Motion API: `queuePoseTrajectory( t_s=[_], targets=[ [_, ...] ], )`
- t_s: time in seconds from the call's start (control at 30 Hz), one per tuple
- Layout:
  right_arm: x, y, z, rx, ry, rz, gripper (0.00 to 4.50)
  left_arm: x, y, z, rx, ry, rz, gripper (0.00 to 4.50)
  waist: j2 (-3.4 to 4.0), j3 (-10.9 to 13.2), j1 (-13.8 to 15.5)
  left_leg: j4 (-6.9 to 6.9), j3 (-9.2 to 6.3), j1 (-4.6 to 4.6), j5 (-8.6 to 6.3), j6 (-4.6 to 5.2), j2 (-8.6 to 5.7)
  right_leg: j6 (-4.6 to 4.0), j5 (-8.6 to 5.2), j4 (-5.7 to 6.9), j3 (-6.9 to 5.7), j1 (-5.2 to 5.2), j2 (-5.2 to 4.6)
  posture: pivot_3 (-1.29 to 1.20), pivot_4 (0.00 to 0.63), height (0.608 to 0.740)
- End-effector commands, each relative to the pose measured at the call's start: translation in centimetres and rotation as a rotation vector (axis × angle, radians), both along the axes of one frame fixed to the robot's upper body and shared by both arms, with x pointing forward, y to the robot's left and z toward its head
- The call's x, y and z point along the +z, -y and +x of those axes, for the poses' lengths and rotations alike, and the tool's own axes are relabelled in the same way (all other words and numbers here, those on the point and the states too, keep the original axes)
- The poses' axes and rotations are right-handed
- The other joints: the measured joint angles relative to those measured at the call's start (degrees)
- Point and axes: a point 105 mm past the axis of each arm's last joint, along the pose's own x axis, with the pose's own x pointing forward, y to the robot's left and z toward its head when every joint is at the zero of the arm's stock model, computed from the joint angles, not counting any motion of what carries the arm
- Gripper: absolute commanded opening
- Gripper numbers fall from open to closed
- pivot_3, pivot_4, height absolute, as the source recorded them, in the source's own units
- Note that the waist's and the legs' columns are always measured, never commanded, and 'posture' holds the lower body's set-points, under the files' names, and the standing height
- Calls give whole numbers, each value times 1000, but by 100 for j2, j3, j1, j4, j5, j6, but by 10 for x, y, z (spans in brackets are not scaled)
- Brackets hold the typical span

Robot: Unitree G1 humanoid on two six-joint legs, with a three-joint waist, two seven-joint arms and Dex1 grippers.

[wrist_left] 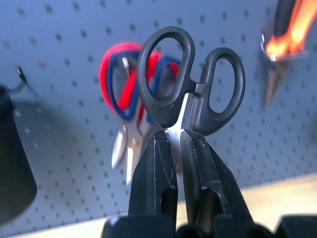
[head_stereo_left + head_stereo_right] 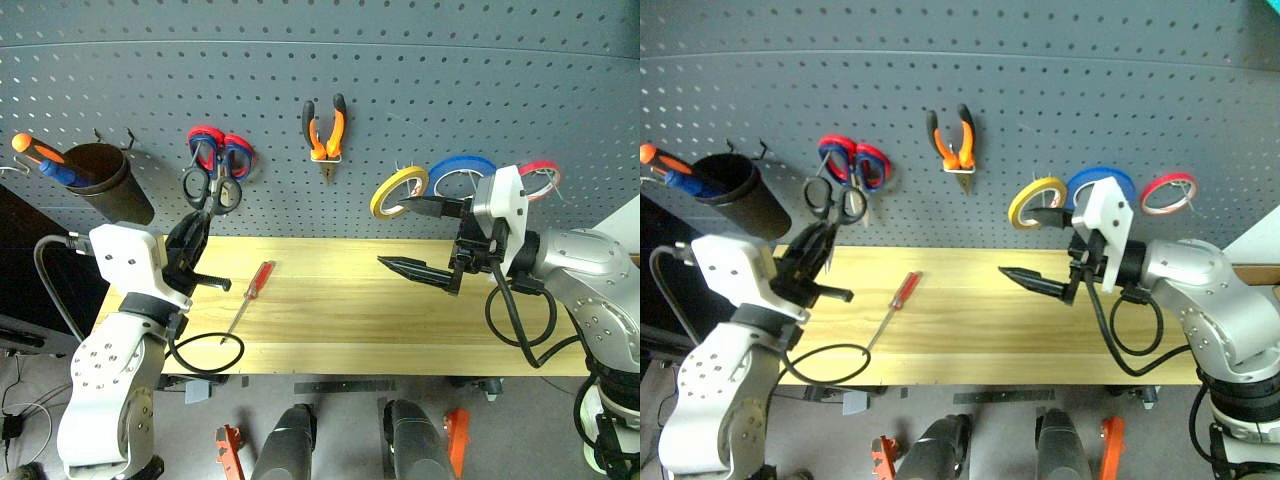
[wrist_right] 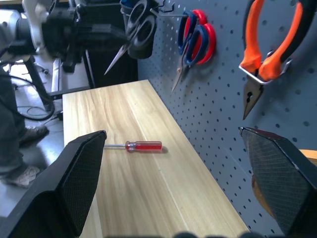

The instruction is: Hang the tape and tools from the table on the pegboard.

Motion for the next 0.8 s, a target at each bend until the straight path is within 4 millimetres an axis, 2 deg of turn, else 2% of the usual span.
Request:
queuePoseTrajectory(
  t_s=[0.03, 0.3, 0.4, 0.8],
  targets=[
    [8, 0, -3, 15, 53, -11, 4500, 11, -4, 1, 10, 39, -24, 19, 1, -3, -2, 0, 0, 0, 0, 0, 0, 0, 0, 0, -1, 0, 0, -54, 194, 740],
    [7, 1, -1, 10, 55, -29, 4500, 7, -18, 11, 60, 3, -149, 19, -1, -28, -8, 4, 3, 1, 0, -1, 1, 0, 0, 7, 1, -4, 0, -56, 186, 740],
    [7, 1, 0, 8, 58, -34, 4500, 10, -17, 16, 45, 3, -152, 19, -5, -37, -4, 7, 3, 0, 1, -1, 0, 0, 0, 10, 1, -5, 0, -61, 185, 740],
    [6, 0, -3, 6, 59, -37, 4500, 1, -18, 32, 36, -53, -154, 19, -12, -69, -16, 12, 5, 2, 1, -2, 0, -1, 1, 18, 3, -6, 0, -77, 188, 740]
  ],
)
